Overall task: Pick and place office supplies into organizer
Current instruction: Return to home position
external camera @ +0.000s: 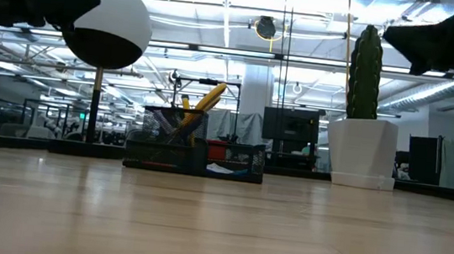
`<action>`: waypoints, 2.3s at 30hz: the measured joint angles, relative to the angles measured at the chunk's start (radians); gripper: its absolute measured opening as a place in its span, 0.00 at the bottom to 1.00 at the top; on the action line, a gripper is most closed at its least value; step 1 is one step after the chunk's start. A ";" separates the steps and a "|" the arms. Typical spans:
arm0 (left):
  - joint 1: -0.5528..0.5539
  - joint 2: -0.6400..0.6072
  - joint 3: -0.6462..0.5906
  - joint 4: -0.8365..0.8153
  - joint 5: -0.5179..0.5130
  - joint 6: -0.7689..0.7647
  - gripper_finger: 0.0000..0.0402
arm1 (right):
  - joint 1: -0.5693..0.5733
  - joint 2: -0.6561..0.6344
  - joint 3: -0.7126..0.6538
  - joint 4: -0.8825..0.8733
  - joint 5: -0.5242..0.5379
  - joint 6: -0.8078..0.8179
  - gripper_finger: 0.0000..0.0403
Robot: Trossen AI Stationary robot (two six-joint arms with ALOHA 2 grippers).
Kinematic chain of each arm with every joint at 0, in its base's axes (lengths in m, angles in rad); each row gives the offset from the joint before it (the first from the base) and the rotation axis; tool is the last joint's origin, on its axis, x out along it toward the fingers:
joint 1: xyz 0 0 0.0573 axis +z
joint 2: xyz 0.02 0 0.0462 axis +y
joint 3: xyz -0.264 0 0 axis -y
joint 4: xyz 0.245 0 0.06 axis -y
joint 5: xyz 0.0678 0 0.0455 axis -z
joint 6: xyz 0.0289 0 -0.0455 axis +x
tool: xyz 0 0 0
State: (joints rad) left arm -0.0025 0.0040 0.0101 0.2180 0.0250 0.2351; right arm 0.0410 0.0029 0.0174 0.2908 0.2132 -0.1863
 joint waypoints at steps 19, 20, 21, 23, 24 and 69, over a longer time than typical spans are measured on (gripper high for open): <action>0.000 0.000 0.000 -0.174 -0.079 0.039 0.38 | -0.009 0.000 0.000 -0.221 -0.032 -0.046 0.19; 0.000 0.000 0.000 -0.181 -0.079 0.044 0.38 | -0.009 0.001 0.000 -0.226 -0.034 -0.046 0.19; 0.000 0.000 0.000 -0.183 -0.079 0.045 0.38 | -0.009 0.000 0.000 -0.228 -0.034 -0.044 0.19; 0.000 0.000 0.001 -0.188 -0.079 0.049 0.38 | -0.009 0.001 0.000 -0.232 -0.034 -0.042 0.19; 0.000 0.000 0.001 -0.190 -0.079 0.049 0.38 | -0.009 0.001 0.000 -0.232 -0.034 -0.042 0.19; 0.002 0.002 0.000 -0.164 -0.090 -0.036 0.38 | -0.009 0.008 0.000 -0.239 -0.031 -0.063 0.19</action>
State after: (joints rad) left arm -0.0002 0.0063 0.0097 0.0540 -0.0650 0.1989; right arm 0.0322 0.0113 0.0169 0.0521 0.1822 -0.2489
